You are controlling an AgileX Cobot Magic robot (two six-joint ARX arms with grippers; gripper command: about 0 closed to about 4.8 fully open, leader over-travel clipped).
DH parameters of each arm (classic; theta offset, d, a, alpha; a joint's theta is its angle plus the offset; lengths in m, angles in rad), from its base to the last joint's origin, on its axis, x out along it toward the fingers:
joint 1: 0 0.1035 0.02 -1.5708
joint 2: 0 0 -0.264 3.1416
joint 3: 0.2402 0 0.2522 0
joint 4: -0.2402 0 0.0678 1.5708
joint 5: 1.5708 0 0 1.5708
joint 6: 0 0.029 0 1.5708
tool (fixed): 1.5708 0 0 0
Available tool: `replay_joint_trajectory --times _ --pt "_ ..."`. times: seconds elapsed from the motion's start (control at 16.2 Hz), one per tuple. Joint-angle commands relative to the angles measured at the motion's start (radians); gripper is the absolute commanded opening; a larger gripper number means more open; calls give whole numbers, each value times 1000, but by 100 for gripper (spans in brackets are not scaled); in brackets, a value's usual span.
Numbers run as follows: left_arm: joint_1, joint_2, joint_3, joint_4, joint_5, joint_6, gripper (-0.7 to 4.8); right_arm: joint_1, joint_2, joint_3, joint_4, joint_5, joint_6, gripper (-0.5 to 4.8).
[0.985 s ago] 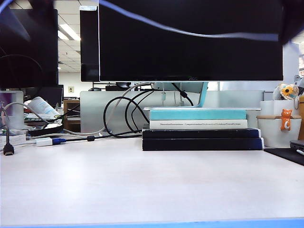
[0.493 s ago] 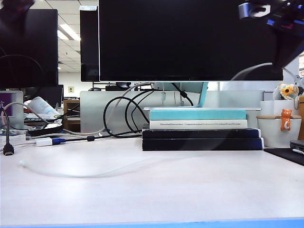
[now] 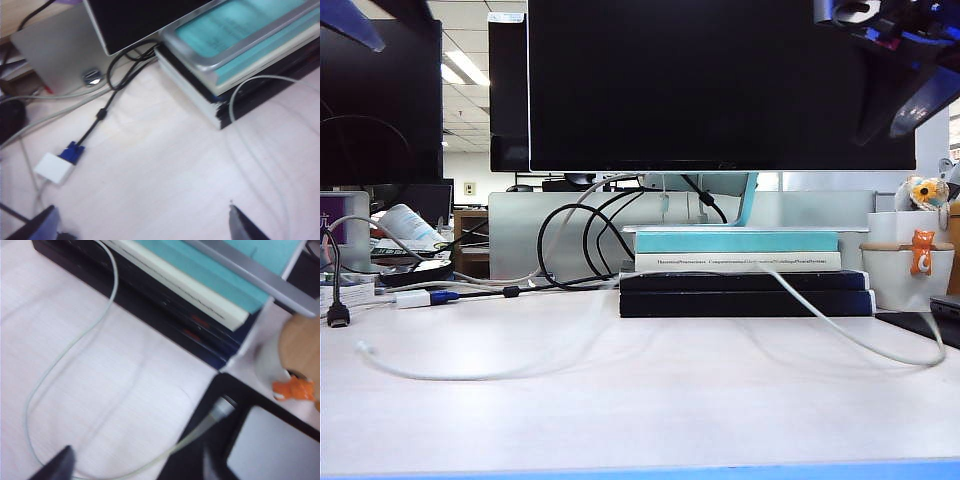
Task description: Unfold the white charging cable into a straight cable.
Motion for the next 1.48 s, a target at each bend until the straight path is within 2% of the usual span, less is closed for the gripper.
replay_joint_trajectory --times 0.06,0.25,0.37,0.43,0.62,0.74,0.86,1.05,1.11,1.17,1.29,1.35,1.42,1.48 --pt "1 -19 2 -26 105 -26 479 0 -12 5 -10 5 24 338" --pt "1 -76 2 -45 211 -24 479 0 -66 5 25 3 84 339" --pt "1 -148 -3 -47 211 -27 412 0 -146 4 58 5 142 338" --pt "1 -184 -12 -47 185 -28 393 0 -181 3 63 5 159 338" --pt "1 -346 -106 -45 102 -39 393 0 -351 -19 105 5 175 338" --pt "1 -496 -192 -34 47 -76 393 0 -504 -72 187 5 189 338" --pt "1 -615 -238 -30 -5 -77 393 0 -620 -118 240 5 196 337" --pt "1 -774 -322 10 -90 -109 393 0 -764 -220 277 5 196 333" --pt "1 -822 -362 23 -92 -131 393 0 -823 -276 298 5 197 326" --pt "1 -859 -394 29 -91 -149 393 0 -874 -325 326 5 206 314" --pt "1 -974 -520 85 -87 -224 375 0 -1099 -521 522 5 311 238" --pt "1 -1012 -562 110 -83 -243 323 0 -1172 -584 595 4 333 238" --pt "1 -1051 -608 148 -25 -265 285 0 -1270 -682 689 3 367 189" --pt "1 -1070 -656 202 14 -292 269 1 -1319 -792 777 -4 463 89"
